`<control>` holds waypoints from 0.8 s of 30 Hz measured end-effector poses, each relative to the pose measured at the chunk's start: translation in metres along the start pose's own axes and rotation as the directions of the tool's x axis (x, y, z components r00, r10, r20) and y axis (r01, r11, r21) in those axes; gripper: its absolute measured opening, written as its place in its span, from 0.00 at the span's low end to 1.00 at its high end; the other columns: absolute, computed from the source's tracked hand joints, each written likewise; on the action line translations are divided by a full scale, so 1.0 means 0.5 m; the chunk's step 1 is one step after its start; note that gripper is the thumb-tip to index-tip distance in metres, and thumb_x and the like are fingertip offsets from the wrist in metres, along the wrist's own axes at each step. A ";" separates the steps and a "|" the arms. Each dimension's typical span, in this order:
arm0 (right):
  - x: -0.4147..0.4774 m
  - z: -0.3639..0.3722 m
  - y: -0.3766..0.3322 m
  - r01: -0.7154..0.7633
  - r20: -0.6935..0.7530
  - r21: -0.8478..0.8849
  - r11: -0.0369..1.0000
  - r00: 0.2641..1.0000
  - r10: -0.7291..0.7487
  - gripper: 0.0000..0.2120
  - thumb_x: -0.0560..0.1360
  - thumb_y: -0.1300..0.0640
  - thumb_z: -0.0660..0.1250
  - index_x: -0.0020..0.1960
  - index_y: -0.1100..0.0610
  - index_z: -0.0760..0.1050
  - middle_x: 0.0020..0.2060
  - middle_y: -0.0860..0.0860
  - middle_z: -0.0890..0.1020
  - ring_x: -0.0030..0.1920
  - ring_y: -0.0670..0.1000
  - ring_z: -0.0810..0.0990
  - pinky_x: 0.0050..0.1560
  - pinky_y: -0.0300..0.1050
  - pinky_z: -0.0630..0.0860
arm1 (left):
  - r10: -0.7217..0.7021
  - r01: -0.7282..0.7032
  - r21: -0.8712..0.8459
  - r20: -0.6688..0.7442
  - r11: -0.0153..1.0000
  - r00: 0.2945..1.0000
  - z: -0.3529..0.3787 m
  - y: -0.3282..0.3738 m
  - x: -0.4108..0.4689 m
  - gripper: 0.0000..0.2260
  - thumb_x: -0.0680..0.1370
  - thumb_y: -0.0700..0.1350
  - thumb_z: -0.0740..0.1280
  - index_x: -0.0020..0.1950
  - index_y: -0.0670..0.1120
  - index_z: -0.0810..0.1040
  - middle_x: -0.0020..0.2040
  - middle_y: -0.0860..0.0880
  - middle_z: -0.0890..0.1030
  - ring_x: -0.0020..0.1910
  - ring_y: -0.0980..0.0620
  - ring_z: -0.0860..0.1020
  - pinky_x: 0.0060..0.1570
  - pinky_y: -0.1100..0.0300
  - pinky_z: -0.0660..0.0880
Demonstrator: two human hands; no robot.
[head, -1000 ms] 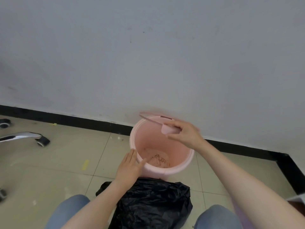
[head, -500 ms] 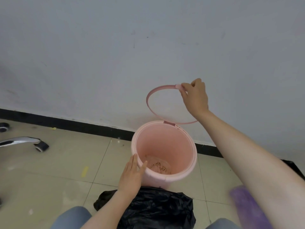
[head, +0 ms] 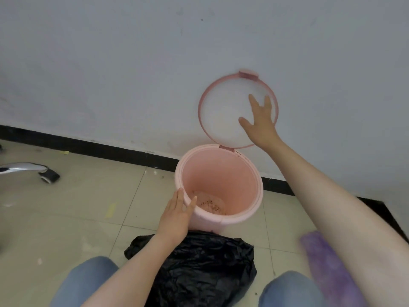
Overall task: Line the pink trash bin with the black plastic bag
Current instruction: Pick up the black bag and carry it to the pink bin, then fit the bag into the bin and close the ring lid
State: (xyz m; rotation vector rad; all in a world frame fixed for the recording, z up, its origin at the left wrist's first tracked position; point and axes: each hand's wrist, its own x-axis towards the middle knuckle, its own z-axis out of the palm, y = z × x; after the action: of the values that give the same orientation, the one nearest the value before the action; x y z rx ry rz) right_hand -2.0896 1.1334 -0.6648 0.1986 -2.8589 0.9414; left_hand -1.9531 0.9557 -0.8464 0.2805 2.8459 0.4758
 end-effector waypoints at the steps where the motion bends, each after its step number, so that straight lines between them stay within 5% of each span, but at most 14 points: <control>1: -0.028 0.010 0.003 0.021 -0.005 0.033 0.999 1.000 -0.020 0.27 0.78 0.58 0.58 0.74 0.53 0.50 0.75 0.59 0.39 0.75 0.55 0.47 0.73 0.45 0.51 | 0.007 -0.008 0.010 0.009 1.000 1.000 -0.002 0.000 -0.001 0.34 0.77 0.31 0.55 0.76 0.49 0.40 0.75 0.37 0.36 0.75 0.42 0.37 0.75 0.53 0.43; 5: -0.161 0.050 0.043 0.054 -0.132 0.075 0.996 0.990 -0.044 0.21 0.77 0.64 0.58 0.69 0.58 0.61 0.74 0.58 0.52 0.73 0.52 0.53 0.63 0.26 0.54 | 0.044 -0.044 0.007 0.029 0.999 0.999 -0.001 -0.008 -0.010 0.37 0.75 0.32 0.57 0.75 0.46 0.35 0.75 0.36 0.34 0.75 0.41 0.36 0.74 0.51 0.42; 9: -0.287 0.122 0.158 -0.097 -0.214 0.009 0.995 0.972 0.097 0.14 0.73 0.65 0.58 0.58 0.65 0.71 0.61 0.63 0.71 0.65 0.60 0.66 0.59 0.32 0.56 | -0.075 0.065 -0.147 -0.061 0.987 0.995 0.040 -0.019 -0.031 0.34 0.78 0.39 0.57 0.74 0.38 0.36 0.76 0.36 0.39 0.76 0.41 0.41 0.75 0.51 0.43; 12: -0.366 0.186 0.249 -0.312 -0.093 -0.073 0.947 0.948 0.305 0.10 0.72 0.69 0.59 0.50 0.67 0.76 0.52 0.63 0.78 0.59 0.61 0.71 0.49 0.34 0.61 | -0.158 0.163 -0.115 0.047 0.980 0.986 0.106 -0.023 -0.042 0.34 0.79 0.48 0.56 0.74 0.36 0.38 0.76 0.36 0.39 0.76 0.40 0.42 0.75 0.50 0.45; 14: -0.402 0.232 0.296 -0.388 0.031 -0.182 0.903 0.916 0.400 0.10 0.73 0.68 0.60 0.50 0.66 0.77 0.54 0.62 0.79 0.60 0.61 0.71 0.55 0.43 0.66 | -0.126 0.128 -0.005 0.140 0.992 0.982 0.151 -0.028 -0.037 0.34 0.80 0.53 0.55 0.74 0.36 0.40 0.76 0.37 0.41 0.76 0.41 0.42 0.75 0.48 0.45; 19: -0.439 0.330 0.351 -0.240 0.373 -0.409 0.880 0.836 0.401 0.27 0.74 0.49 0.64 0.70 0.56 0.62 0.72 0.56 0.63 0.73 0.57 0.58 0.70 0.53 0.60 | -0.044 -0.002 0.174 0.263 0.985 0.964 0.219 -0.042 0.004 0.36 0.79 0.59 0.53 0.75 0.39 0.42 0.78 0.41 0.45 0.77 0.44 0.44 0.74 0.46 0.46; 24: -0.438 0.406 0.398 -0.090 0.490 -0.518 0.851 0.784 0.381 0.39 0.72 0.46 0.66 0.74 0.47 0.45 0.76 0.54 0.51 0.75 0.57 0.47 0.73 0.61 0.49 | -0.043 -0.031 0.193 0.367 0.981 0.929 0.260 -0.058 0.049 0.36 0.78 0.60 0.55 0.76 0.44 0.42 0.78 0.45 0.48 0.77 0.46 0.46 0.74 0.43 0.45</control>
State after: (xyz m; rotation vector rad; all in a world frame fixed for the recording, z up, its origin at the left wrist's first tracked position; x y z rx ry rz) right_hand -1.9224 1.1895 -0.9774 0.0649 -3.6490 0.1683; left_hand -1.9461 0.9727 -0.9808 0.3554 2.5194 0.1206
